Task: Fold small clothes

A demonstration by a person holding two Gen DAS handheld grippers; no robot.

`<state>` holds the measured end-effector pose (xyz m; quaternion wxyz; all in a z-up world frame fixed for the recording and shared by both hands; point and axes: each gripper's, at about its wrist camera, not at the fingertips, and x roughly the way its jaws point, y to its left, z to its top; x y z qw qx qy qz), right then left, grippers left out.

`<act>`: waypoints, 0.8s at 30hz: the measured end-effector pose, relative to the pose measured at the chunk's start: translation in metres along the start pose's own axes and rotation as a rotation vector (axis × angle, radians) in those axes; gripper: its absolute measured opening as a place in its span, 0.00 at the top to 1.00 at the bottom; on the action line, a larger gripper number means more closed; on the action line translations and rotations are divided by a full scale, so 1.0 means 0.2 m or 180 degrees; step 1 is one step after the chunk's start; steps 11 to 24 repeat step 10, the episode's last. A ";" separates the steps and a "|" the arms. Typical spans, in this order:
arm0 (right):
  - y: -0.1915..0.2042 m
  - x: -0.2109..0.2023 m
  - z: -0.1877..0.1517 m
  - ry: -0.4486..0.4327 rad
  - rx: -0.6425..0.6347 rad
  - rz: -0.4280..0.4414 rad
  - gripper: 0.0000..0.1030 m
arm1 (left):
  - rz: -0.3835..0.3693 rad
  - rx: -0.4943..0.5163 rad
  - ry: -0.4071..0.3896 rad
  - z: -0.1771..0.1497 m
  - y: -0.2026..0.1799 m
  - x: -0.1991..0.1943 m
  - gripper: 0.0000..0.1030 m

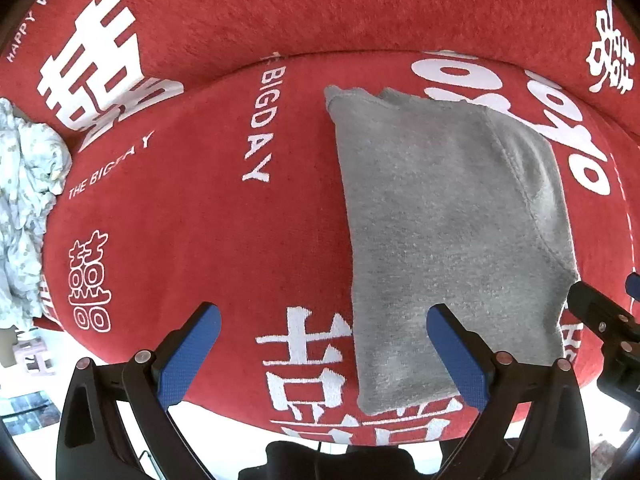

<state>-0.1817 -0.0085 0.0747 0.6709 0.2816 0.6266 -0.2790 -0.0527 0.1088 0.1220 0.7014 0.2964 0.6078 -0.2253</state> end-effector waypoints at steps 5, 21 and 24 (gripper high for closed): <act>0.00 0.01 0.00 0.0000 0.0034 -0.0011 0.00 | -0.0006 -0.0042 -0.0027 0.01 0.00 0.00 0.00; 0.00 0.02 0.01 0.0012 0.0044 -0.0033 0.00 | -0.0060 -0.0044 0.0018 0.02 0.01 0.02 0.00; 0.00 0.02 0.01 0.0012 0.0044 -0.0033 0.00 | -0.0060 -0.0044 0.0018 0.02 0.01 0.02 0.00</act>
